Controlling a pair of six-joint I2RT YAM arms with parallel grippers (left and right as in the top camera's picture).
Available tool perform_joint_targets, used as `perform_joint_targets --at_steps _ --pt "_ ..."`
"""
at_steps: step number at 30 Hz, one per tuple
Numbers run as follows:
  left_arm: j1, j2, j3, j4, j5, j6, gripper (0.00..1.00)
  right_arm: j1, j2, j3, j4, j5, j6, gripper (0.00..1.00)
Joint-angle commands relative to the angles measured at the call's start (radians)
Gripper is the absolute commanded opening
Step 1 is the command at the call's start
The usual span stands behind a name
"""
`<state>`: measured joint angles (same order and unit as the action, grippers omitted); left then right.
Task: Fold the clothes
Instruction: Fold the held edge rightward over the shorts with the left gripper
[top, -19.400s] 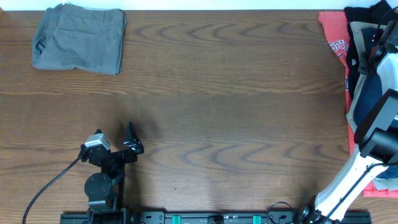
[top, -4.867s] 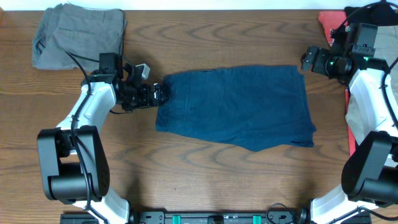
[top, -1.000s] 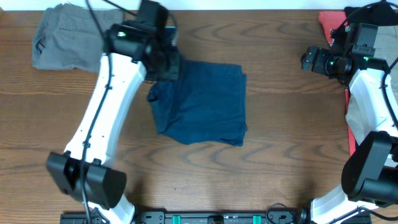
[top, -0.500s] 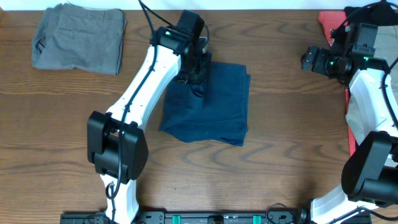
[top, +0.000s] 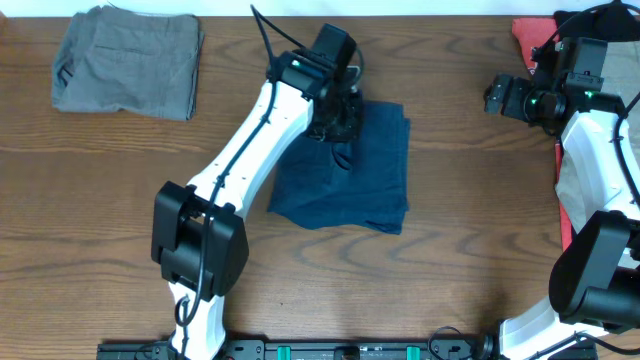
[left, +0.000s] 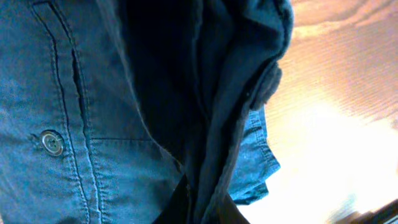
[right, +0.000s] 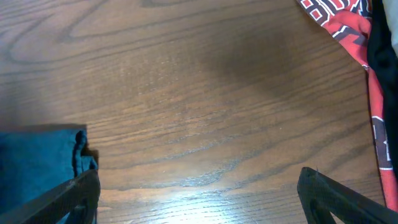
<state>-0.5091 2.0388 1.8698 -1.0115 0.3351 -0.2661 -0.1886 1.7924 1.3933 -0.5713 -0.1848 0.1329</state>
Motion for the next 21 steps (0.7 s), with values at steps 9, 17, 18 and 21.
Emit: perform_joint_targets --at_steps 9,17,18,21 --pt "-0.065 0.084 -0.003 0.077 0.022 -0.075 0.06 -0.006 -0.023 0.015 -0.001 0.002 0.008 0.99" --pt "-0.123 0.183 -0.003 0.17 0.025 -0.114 0.06 -0.006 -0.023 0.015 -0.001 0.002 0.008 0.99" --pt "-0.13 0.194 -0.003 0.183 0.025 -0.114 0.06 -0.006 -0.023 0.015 -0.001 0.002 0.008 0.99" --pt "-0.153 0.211 -0.003 0.214 0.039 -0.114 0.06 -0.006 -0.023 0.015 -0.001 0.002 0.008 0.99"
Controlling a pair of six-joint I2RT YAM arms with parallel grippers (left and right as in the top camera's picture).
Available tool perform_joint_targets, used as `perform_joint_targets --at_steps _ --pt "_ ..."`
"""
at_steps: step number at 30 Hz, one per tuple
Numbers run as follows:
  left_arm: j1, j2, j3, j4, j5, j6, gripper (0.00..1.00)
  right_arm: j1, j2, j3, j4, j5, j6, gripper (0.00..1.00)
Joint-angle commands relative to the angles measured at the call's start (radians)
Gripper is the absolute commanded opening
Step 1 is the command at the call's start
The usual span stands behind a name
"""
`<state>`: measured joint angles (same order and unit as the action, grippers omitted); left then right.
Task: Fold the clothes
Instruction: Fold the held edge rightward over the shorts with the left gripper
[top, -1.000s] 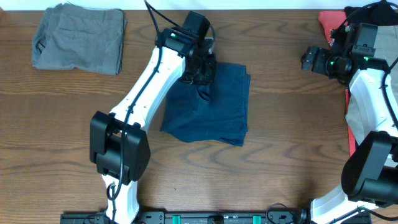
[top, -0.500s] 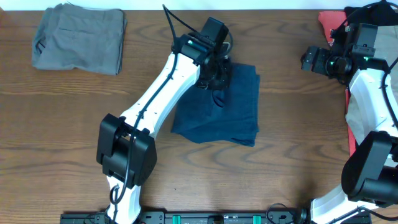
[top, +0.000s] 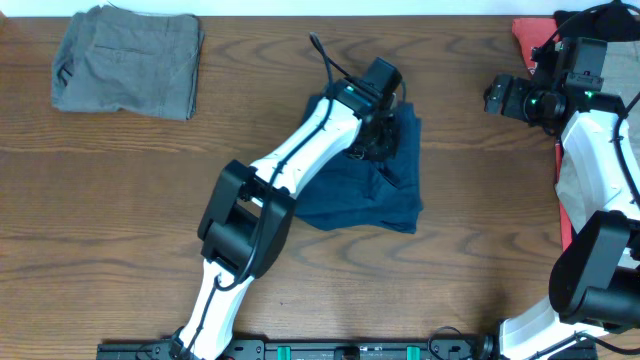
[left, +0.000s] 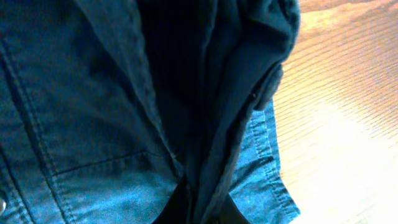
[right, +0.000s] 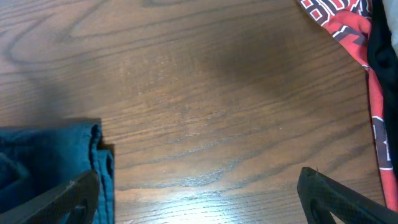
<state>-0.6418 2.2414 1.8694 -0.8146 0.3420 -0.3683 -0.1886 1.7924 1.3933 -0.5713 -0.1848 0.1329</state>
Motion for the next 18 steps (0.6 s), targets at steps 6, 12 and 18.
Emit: perform_joint_targets --at_steps 6,12,18 --pt "-0.054 0.011 -0.003 0.063 0.033 -0.012 0.09 -0.006 -0.023 0.015 -0.001 0.002 0.008 0.99" --pt "-0.058 0.011 -0.003 0.069 0.037 -0.011 0.49 -0.004 -0.023 0.015 -0.001 0.002 0.008 0.99" --pt "-0.05 -0.003 -0.003 0.063 0.122 -0.011 0.58 -0.007 -0.023 0.015 -0.001 0.002 0.008 0.99"
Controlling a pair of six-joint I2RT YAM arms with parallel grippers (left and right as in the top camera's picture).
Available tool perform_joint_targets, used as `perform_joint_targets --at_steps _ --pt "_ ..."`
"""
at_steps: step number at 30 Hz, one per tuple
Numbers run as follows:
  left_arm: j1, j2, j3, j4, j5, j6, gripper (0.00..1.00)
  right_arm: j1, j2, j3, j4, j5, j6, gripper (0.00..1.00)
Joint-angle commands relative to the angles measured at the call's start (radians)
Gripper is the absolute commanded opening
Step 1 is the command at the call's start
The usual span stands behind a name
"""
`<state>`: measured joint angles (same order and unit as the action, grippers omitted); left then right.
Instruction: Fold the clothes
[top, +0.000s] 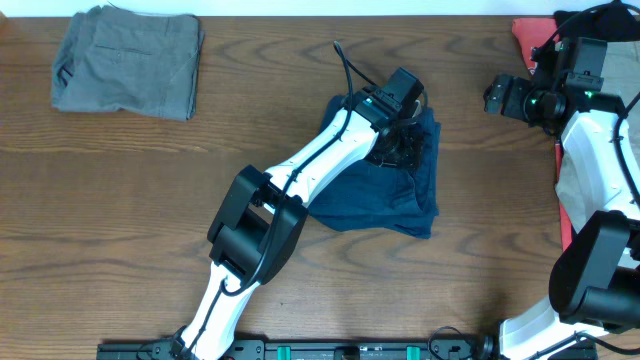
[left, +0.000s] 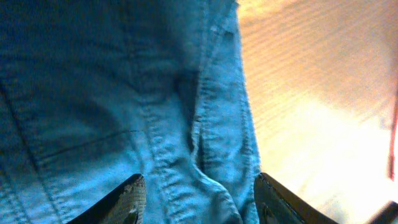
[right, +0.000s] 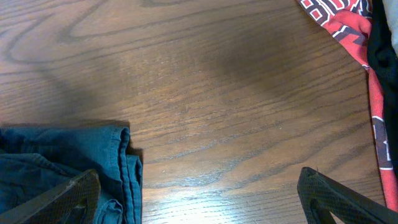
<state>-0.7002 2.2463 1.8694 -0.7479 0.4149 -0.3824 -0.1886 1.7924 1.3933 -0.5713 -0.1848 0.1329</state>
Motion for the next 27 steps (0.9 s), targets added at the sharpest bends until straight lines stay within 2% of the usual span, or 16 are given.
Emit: perform_joint_targets --at_steps 1,3,5,9,10,11,18,27 --pt "0.013 -0.016 -0.003 -0.013 0.048 0.004 0.58 -0.006 -0.023 0.015 -0.001 0.002 0.008 0.99" --pt "0.029 -0.031 -0.003 -0.032 0.045 0.009 0.56 -0.006 -0.023 0.015 -0.001 0.002 0.008 0.99" --pt "0.055 -0.044 -0.003 -0.061 0.045 0.015 0.47 -0.006 -0.023 0.015 -0.001 0.002 0.008 0.99" --pt "0.122 -0.042 -0.003 -0.167 0.032 0.016 0.19 -0.008 -0.023 0.015 -0.001 0.002 0.008 0.99" --pt "0.138 -0.037 -0.003 -0.208 0.011 0.015 0.09 -0.008 -0.023 0.015 -0.001 0.002 0.008 0.99" --pt "0.148 -0.034 -0.004 -0.234 -0.001 0.015 0.06 -0.007 -0.023 0.015 -0.001 0.002 0.008 0.99" --pt "0.126 -0.028 -0.07 -0.254 0.0 0.014 0.06 -0.006 -0.023 0.015 -0.001 0.002 0.008 0.99" --pt "0.009 -0.028 -0.18 -0.095 0.0 -0.05 0.06 -0.007 -0.023 0.015 -0.001 0.002 0.008 0.99"
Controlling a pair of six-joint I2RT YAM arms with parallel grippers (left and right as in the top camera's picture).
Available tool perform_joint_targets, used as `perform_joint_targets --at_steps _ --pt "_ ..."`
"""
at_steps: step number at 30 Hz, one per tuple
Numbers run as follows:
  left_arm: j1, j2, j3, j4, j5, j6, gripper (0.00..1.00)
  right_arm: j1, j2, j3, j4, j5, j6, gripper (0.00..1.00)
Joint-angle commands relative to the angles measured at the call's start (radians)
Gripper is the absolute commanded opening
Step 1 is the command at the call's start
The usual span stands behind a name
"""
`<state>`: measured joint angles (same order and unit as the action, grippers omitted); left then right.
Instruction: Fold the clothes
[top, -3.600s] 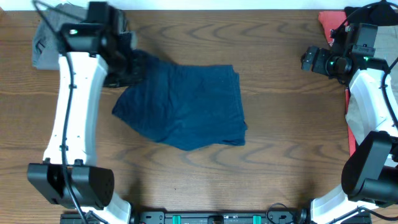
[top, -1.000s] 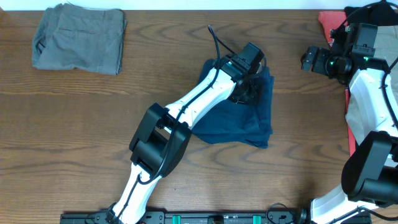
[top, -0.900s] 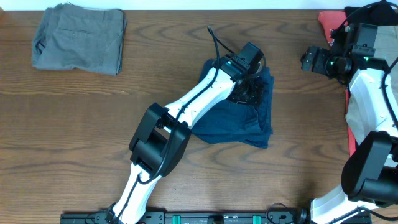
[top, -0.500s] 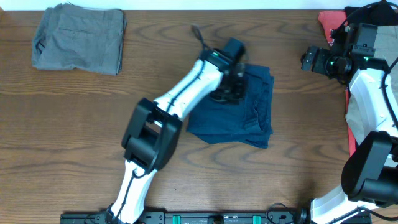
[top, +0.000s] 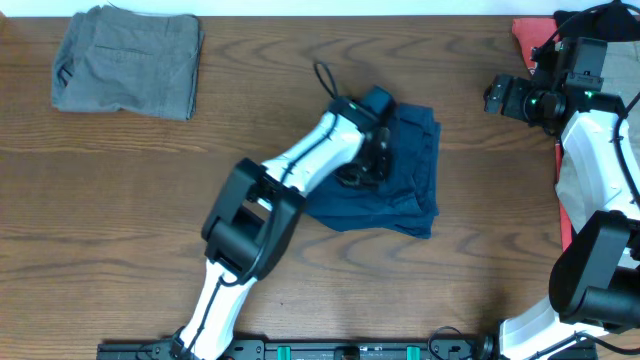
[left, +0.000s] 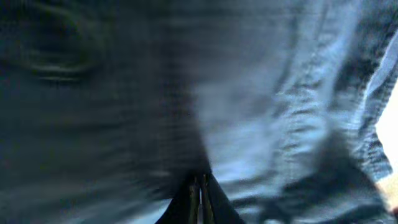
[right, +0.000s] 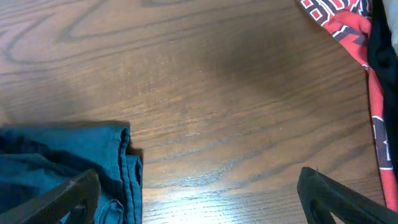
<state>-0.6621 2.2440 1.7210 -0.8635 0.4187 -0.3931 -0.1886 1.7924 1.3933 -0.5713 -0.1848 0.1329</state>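
A dark blue garment lies roughly folded in the middle of the table. My left gripper is low over its left half. In the blurred left wrist view the fingers are pressed together, shut, with blue cloth beneath and nothing visible between them. My right gripper hovers at the far right, open and empty; the blue garment's right edge shows at the lower left of its view.
A folded grey garment lies at the back left corner. A red garment with white lettering sits at the back right, also seen in the right wrist view. Bare wooden table surrounds the blue garment.
My left gripper was open over the blue garment's right part; now it is shut and sits further left and nearer the front over the cloth. The garment and right arm have not moved.
My left gripper was shut on the blue garment's fold near the table's middle. Then the garment and gripper were further right. Then the gripper was open, the garment lying further right still. Now the gripper is shut over its left half. The right arm stayed put.
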Motion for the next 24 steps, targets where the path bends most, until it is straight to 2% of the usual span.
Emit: perform_joint_targets --at_steps 1,14,24 --pt "-0.042 -0.026 -0.042 0.039 -0.004 -0.039 0.06 -0.007 -0.023 0.015 -0.001 0.002 0.008 0.99" --pt "-0.098 -0.026 -0.055 0.103 -0.004 -0.068 0.06 -0.007 -0.023 0.015 -0.001 0.002 0.008 0.99" --pt "0.039 -0.026 -0.055 -0.086 -0.107 -0.052 0.06 -0.008 -0.023 0.015 -0.001 0.002 0.008 0.99"
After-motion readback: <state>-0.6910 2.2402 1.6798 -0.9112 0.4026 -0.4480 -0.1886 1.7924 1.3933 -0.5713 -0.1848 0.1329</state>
